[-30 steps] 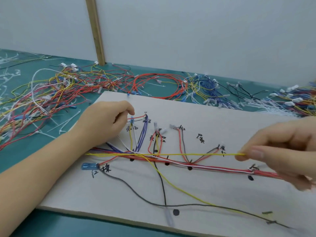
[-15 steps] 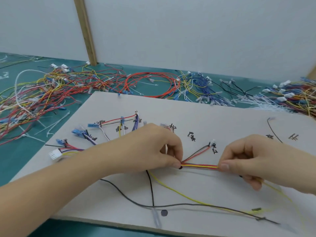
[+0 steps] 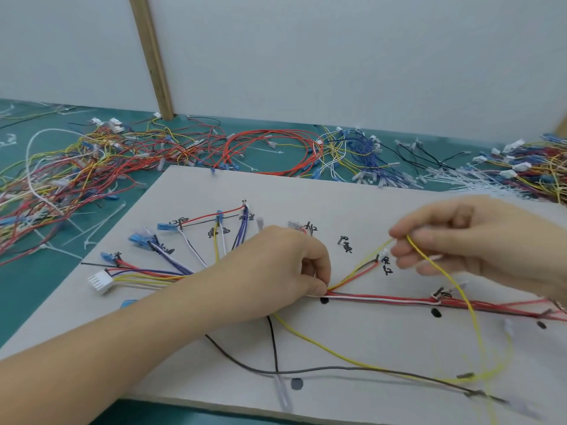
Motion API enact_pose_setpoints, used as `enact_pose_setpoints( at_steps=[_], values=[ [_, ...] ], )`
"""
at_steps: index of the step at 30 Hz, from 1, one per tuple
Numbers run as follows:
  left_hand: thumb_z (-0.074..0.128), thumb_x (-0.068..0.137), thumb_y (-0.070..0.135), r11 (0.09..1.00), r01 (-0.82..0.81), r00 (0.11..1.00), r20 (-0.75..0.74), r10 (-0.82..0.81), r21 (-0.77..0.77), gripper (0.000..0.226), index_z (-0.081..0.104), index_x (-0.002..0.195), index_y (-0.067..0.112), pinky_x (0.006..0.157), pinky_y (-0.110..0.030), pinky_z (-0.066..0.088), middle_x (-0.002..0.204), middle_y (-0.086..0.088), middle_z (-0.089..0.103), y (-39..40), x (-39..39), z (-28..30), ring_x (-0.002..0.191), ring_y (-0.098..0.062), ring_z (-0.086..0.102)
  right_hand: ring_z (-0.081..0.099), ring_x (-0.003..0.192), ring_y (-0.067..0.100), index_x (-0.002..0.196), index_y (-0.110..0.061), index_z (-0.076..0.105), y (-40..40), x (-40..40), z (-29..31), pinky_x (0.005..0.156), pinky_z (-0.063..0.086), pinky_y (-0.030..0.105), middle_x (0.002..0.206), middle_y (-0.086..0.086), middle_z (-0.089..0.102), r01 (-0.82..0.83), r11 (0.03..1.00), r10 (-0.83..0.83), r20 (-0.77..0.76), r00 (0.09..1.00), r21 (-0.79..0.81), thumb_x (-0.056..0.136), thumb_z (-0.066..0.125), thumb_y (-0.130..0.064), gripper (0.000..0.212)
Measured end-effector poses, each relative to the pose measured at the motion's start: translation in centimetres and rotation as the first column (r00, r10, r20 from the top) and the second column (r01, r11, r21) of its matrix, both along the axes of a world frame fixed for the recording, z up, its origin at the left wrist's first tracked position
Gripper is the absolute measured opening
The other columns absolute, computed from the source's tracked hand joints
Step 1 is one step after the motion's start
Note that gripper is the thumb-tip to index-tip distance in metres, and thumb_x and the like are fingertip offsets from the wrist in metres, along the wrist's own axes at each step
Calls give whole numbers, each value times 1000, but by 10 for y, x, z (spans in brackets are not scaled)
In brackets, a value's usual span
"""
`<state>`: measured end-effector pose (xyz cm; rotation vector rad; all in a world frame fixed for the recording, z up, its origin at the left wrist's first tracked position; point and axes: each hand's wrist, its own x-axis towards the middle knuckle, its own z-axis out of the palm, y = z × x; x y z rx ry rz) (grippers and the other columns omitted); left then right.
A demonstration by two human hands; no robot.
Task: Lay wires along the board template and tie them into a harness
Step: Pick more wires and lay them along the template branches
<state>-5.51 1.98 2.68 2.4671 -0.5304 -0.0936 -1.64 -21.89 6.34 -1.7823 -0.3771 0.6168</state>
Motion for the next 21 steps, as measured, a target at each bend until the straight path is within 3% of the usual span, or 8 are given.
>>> enact_pose_setpoints(
  at_steps=[1,4,10,12,14,15,18,21],
  values=[
    [69,77,21,1000,0,1000,-10,0,-8,16,62,66,30,56,-3,36,57,23,54,0,0,0,58,13,47,71,72,13,79,-21,76,6,6,0,55,54,18,79,7,74,61,998,-59,58,997,-27,71,76,-24,9],
    [72,75,23,999,-16,1000,-22,15,-28,19,56,68,33,56,-4,35,60,19,56,0,2,-1,58,13,47,65,59,6,67,-17,74,25,28,-5,52,52,16,64,1,70,174,969,-131,233,964,-174,75,70,-8,12],
    [76,69,32,993,-51,998,38,56,-110,75,26,117,61,66,-1,35,98,19,43,1,-2,-4,71,16,46,59,48,2,70,-17,71,61,50,-17,54,54,15,52,-7,65,147,898,15,364,931,-414,77,71,-4,15],
    [70,77,29,996,-12,993,113,22,-92,68,31,125,59,67,-2,34,100,17,44,1,-5,0,73,8,49,59,47,0,66,-20,68,68,53,-18,52,53,13,51,-8,65,141,888,53,401,914,-439,75,73,-5,18],
    [57,88,29,999,22,968,251,-13,-34,28,59,115,35,69,-10,37,94,12,55,1,-10,7,72,1,52,60,49,1,67,-19,66,74,54,-18,54,54,15,58,-5,67,149,880,68,430,900,-451,72,75,-5,18],
    [51,90,30,999,20,931,364,-30,33,23,67,103,23,68,-17,39,88,6,61,4,-12,9,74,-7,56,62,51,4,68,-19,66,77,54,-18,56,55,18,62,-2,68,152,878,69,435,898,-454,71,76,-5,17],
    [50,84,25,977,-40,765,635,-105,211,26,73,81,13,60,-30,47,79,-3,65,13,-25,4,70,-22,57,66,59,12,70,-18,64,85,51,-20,66,57,28,70,4,72,137,869,112,457,882,-476,68,77,-6,18],
    [48,84,25,947,12,699,674,-238,322,28,74,74,17,71,-26,48,84,4,69,23,-37,-9,83,-17,52,64,60,3,69,-22,63,87,43,-18,68,51,22,67,-6,72,127,831,189,491,850,-541,66,78,-10,19]
  ],
)
